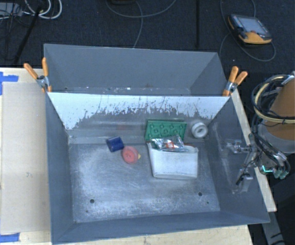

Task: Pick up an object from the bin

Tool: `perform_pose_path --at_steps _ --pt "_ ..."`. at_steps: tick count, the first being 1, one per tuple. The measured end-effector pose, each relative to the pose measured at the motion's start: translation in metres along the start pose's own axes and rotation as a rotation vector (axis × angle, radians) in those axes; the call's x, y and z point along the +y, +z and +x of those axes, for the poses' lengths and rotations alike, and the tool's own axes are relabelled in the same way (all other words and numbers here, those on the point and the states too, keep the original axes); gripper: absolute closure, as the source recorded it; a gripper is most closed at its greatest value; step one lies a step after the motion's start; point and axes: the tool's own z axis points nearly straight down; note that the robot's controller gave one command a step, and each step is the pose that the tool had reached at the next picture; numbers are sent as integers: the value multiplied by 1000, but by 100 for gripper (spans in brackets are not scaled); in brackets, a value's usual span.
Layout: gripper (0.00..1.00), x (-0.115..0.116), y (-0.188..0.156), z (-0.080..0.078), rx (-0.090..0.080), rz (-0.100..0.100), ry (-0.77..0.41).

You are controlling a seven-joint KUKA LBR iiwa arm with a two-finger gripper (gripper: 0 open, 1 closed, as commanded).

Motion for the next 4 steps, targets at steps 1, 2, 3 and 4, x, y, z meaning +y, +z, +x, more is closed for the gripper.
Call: perform_pose_path --at_steps 1,2,3,4 --pt "0 39 127 -36 -3 -1 96" --pt "0 45 110 -104 -16 1 155" --pt "0 90 117 -119 -2 3 68" --pt "0 123 124 -116 -1 4 53"
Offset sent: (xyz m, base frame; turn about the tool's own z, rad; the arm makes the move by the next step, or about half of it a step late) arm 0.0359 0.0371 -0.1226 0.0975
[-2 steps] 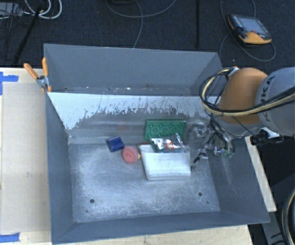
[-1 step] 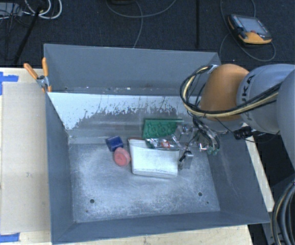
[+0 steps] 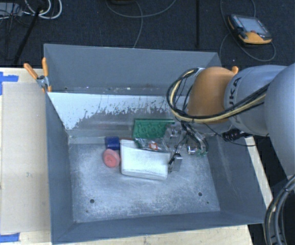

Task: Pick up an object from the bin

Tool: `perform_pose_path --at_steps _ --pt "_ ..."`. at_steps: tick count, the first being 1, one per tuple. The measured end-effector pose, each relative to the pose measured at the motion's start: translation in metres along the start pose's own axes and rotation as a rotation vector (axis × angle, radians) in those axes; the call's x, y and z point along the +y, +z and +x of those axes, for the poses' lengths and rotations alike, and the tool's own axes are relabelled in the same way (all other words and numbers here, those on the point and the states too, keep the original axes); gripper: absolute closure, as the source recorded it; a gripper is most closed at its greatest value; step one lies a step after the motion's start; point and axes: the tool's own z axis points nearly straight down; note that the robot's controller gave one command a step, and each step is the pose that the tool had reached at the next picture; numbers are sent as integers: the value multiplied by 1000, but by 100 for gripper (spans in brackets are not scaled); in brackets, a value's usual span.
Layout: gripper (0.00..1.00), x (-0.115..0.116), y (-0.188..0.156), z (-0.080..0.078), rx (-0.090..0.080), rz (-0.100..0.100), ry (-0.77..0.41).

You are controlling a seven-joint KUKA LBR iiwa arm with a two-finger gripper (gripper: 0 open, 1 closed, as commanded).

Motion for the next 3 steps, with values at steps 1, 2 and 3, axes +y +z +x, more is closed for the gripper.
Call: perform_pose_path --at_steps 1,2,3 --pt "100 0 -1 -1 -6 0 -4" --pt "100 10 -112 5 -17 -3 -76" --pt "0 11 -107 7 -9 -2 -79"
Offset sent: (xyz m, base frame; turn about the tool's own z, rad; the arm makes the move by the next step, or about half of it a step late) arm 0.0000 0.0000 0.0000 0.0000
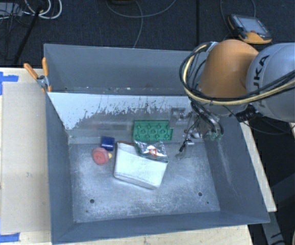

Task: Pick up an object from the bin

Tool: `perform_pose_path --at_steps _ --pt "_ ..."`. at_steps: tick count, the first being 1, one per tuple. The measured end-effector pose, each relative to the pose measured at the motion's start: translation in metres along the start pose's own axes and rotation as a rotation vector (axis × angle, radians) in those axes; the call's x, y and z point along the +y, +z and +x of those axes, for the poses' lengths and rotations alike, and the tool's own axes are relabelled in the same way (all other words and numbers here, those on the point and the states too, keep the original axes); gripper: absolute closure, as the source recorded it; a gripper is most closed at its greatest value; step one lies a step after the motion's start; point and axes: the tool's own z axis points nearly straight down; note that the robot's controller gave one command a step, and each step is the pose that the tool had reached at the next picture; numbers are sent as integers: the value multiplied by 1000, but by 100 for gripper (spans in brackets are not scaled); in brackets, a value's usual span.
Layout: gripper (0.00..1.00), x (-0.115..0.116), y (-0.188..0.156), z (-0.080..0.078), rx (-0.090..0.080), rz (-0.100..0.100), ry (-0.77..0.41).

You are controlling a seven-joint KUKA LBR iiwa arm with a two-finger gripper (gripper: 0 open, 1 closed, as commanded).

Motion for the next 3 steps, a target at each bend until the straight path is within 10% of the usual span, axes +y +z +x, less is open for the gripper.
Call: perform_pose_path --at_steps 1,2,3 --pt "0 40 104 -1 14 2 -2" --pt "100 41 99 -3 5 1 -3" --pt "100 53 -51 8 -8 -1 50"
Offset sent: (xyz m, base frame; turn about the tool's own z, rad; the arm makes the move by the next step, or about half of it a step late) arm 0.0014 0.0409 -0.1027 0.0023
